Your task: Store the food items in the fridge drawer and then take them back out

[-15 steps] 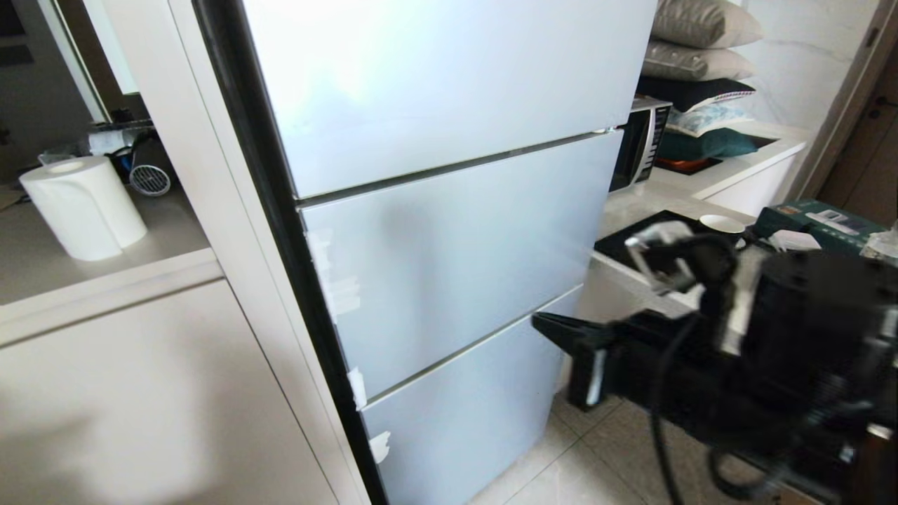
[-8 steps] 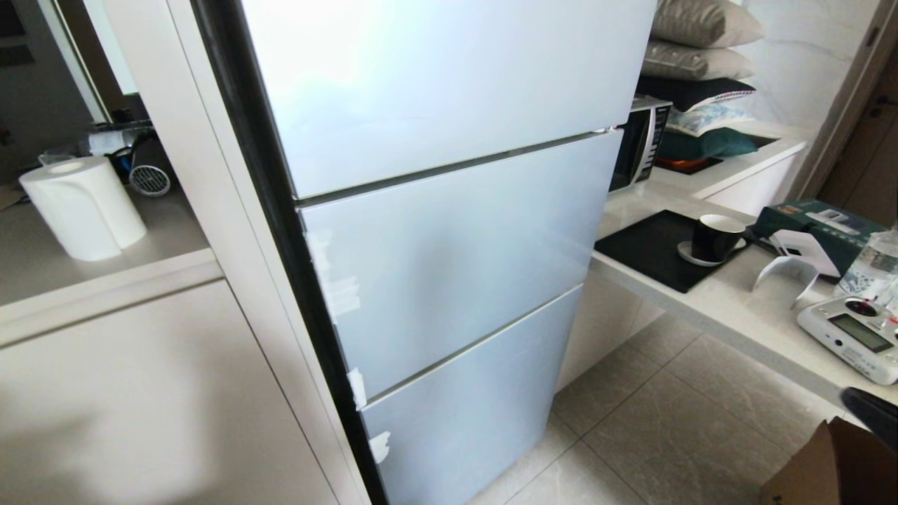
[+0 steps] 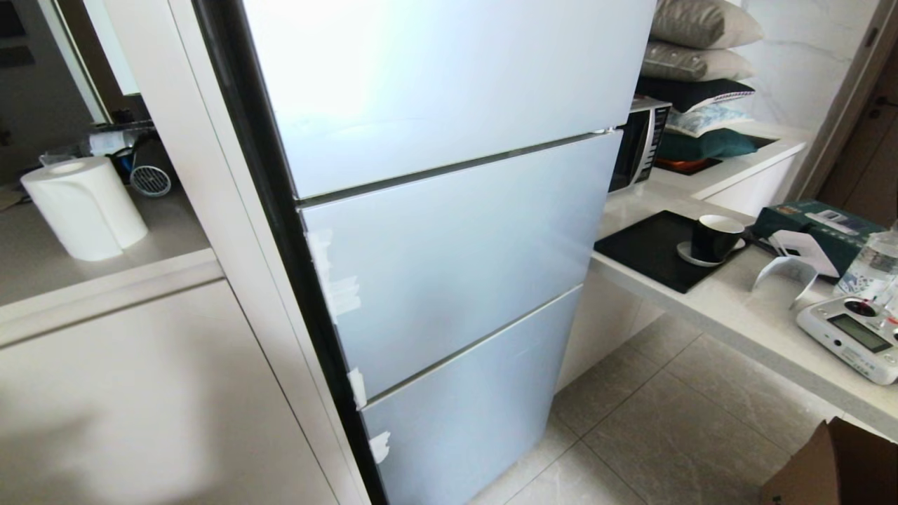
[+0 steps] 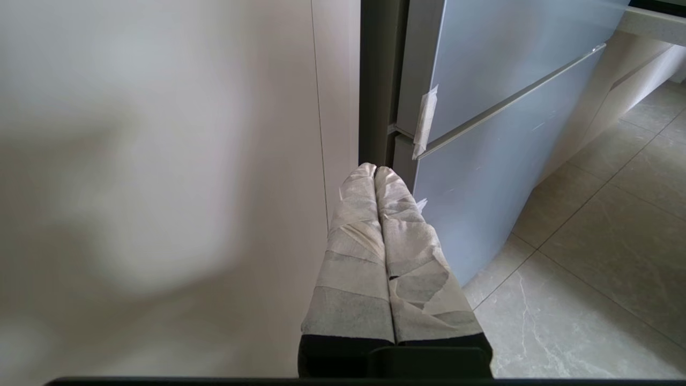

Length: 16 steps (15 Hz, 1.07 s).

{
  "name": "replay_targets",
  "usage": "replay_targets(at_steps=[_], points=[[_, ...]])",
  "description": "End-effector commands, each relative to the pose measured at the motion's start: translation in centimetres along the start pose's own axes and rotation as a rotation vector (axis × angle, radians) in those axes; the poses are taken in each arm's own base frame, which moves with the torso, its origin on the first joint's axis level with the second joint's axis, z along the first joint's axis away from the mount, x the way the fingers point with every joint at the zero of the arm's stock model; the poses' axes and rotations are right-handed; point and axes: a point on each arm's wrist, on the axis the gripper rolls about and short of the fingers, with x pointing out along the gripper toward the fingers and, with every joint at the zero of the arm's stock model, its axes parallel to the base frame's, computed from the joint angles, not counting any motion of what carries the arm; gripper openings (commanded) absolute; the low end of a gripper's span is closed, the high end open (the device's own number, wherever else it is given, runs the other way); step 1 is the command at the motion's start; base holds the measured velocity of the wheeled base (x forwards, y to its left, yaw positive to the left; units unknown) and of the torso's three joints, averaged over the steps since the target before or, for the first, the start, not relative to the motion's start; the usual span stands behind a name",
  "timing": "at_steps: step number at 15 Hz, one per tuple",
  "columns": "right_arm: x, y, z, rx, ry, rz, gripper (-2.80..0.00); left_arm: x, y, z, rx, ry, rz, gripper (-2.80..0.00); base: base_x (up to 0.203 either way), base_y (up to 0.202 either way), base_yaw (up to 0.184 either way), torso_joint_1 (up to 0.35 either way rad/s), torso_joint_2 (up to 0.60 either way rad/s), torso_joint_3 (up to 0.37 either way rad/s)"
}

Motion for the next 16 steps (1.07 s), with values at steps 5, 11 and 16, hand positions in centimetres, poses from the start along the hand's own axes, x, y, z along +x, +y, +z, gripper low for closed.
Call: replay_targets(at_steps=[5, 11, 16], points=[[-1.21, 0.07, -1.12, -0.023, -0.156, 0.028, -2.80, 0.01, 0.00, 0.00, -0.001, 0.002, 0.001, -2.80, 0.000, 0.000, 0.000, 0.000, 0.00, 0.000], [-1.22, 0.04, -1.10, 0.022, -0.159, 0.016, -2.80, 0.01, 0.00, 0.01, -0.001, 0.001, 0.001, -2.80, 0.000, 0.000, 0.000, 0.000, 0.00, 0.000], [-1.24, 0.04, -1.06, 0.038, -0.160, 0.018, -2.80, 0.01, 0.00, 0.00, 0.000, 0.002, 0.001, -2.80, 0.000, 0.000, 0.000, 0.000, 0.00, 0.000]])
